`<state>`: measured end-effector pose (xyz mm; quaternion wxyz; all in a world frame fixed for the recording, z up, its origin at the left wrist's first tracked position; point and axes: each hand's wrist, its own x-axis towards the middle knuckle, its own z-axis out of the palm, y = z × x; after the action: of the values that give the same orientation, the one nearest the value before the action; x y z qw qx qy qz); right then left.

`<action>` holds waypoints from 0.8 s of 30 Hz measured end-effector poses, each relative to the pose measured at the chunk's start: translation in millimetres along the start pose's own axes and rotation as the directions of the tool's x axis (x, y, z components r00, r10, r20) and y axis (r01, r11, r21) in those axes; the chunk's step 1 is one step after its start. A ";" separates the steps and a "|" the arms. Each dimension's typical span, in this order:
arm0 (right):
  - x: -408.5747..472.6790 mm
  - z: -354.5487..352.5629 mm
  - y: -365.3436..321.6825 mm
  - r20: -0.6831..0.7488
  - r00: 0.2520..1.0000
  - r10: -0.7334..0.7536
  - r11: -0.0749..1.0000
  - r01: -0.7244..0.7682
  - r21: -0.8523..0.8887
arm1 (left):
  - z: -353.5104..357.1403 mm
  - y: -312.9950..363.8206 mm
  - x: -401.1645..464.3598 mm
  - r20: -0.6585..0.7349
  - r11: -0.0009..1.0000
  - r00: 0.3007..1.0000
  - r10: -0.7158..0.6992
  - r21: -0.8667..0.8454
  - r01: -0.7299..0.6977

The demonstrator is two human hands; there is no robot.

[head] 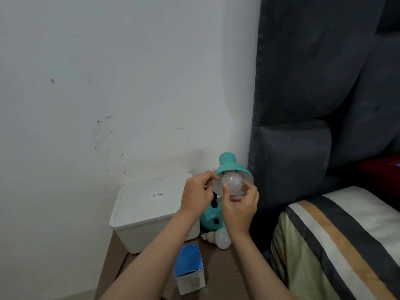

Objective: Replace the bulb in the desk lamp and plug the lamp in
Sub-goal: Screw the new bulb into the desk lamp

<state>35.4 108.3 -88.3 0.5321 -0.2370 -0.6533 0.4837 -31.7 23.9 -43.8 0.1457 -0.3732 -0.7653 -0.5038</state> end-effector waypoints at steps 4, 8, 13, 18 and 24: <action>0.5 -1.3 -0.3 -0.017 0.999 0.050 0.999 -0.050 0.020 | 0.5 0.6 0.3 0.008 1.000 1.000 -0.012 0.006 0.012; -1.0 0.9 -0.5 -0.026 0.998 -0.065 0.998 0.066 0.015 | 0.5 1.4 -0.6 0.006 1.000 1.000 -0.003 0.014 0.003; -2.4 2.6 9.3 0.027 0.985 -0.172 0.985 0.173 -0.018 | 0.7 -0.3 0.9 -0.008 1.000 1.000 -0.007 0.002 0.007; -2.0 2.1 8.9 0.027 0.994 -0.105 0.995 0.105 0.004 | 1.9 0.9 1.0 -0.016 1.000 1.000 -0.001 0.010 0.001; -1.7 4.5 7.0 0.009 1.000 0.000 0.999 0.000 0.041 | 1.9 -0.3 0.6 -0.017 1.000 1.000 0.007 0.006 -0.007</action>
<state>30.4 108.2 -95.2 0.5337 -0.2237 -0.6456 0.4983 -32.0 25.8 -44.4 0.1549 -0.3710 -0.7643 -0.5041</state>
